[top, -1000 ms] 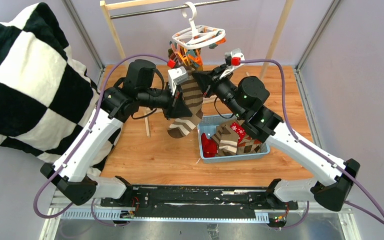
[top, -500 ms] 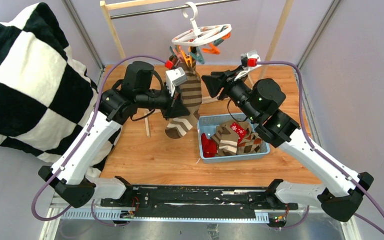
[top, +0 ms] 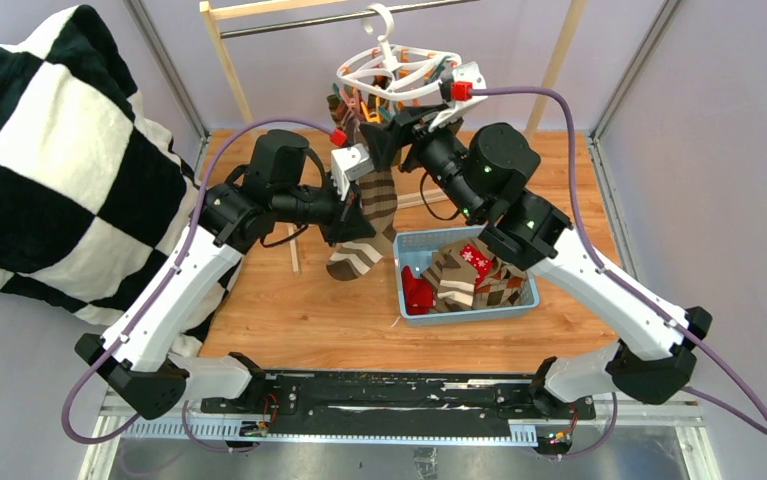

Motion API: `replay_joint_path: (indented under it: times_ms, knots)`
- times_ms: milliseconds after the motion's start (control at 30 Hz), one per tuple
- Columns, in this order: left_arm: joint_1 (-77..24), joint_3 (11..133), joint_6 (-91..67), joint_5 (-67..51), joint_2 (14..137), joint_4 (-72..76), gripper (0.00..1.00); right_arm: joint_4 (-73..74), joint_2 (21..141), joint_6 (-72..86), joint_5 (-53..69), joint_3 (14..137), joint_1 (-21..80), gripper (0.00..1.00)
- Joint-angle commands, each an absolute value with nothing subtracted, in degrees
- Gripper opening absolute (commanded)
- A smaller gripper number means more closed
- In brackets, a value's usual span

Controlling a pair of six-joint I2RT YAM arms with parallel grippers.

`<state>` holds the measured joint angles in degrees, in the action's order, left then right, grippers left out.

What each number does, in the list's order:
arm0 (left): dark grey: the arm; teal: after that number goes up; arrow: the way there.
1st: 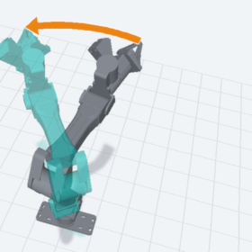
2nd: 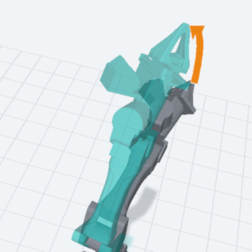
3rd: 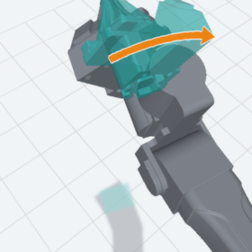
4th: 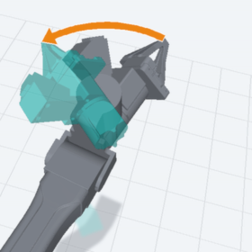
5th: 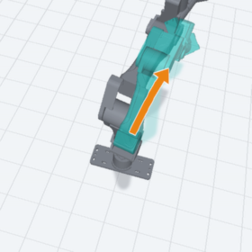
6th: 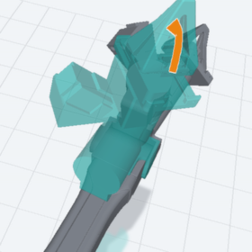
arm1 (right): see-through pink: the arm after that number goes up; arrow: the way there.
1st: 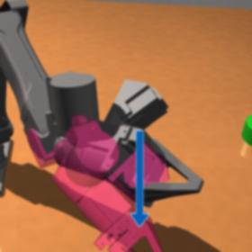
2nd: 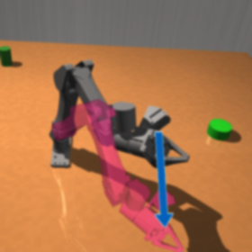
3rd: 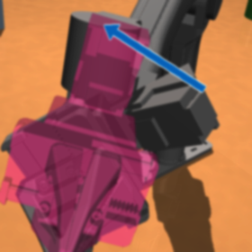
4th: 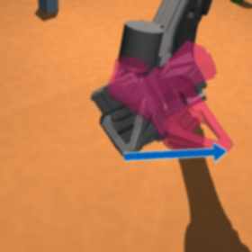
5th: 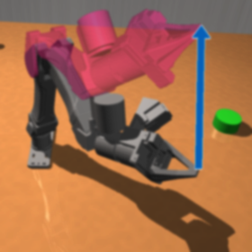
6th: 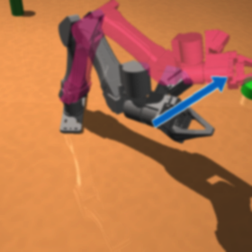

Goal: Remove the socks clipped to the hanger
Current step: Adjust the hanger on the clothesline.

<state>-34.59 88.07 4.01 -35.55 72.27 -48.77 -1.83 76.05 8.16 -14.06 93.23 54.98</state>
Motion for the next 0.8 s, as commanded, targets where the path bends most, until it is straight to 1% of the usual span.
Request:
replay_joint_path:
  times_ms: [0, 67, 200, 300, 400, 467, 533, 567, 667, 767]
  knots:
    - [-35.0, 87.6, 5.2, -36.5, 70.6, -49.2, 0.00, -0.6, 80.4, 7.6, -15.6, 98.2, 55.3, 0.78]
    - [-35.0, 87.7, 5.2, -36.6, 70.4, -49.3, 0.00, -0.6, 82.0, 10.1, -13.8, 99.8, 53.9, 0.75]
    - [-35.0, 87.1, 5.3, -36.3, 69.8, -49.2, 0.00, -0.7, 84.2, 17.9, -8.2, 101.7, 50.1, 0.65]
    - [-35.0, 86.6, 5.3, -36.1, 69.5, -49.2, 0.00, -1.0, 84.9, 20.1, -6.9, 102.3, 49.6, 0.59]
    - [-35.0, 86.5, 5.4, -35.7, 69.4, -49.3, 0.00, -1.7, 84.1, 21.5, -6.0, 101.5, 49.7, 0.54]
    - [-35.0, 86.5, 5.4, -35.6, 69.2, -49.3, 0.00, -2.1, 82.6, 22.6, -6.0, 100.2, 49.7, 0.53]
    - [-35.0, 86.2, 5.6, -35.4, 69.1, -49.3, 0.00, -2.9, 80.3, 23.0, -6.9, 98.3, 49.7, 0.54]
    - [-35.0, 86.1, 5.7, -35.2, 69.1, -49.3, 0.00, -3.8, 79.1, 22.9, -7.7, 96.6, 49.7, 0.57]
    - [-35.0, 85.8, 5.9, -34.8, 69.1, -49.3, 0.00, -4.3, 75.6, 21.7, -9.6, 94.6, 49.6, 0.69]
    - [-35.1, 85.2, 6.1, -34.2, 68.9, -49.4, 0.00, -4.1, 72.6, 21.3, -9.1, 92.6, 48.9, 0.78]
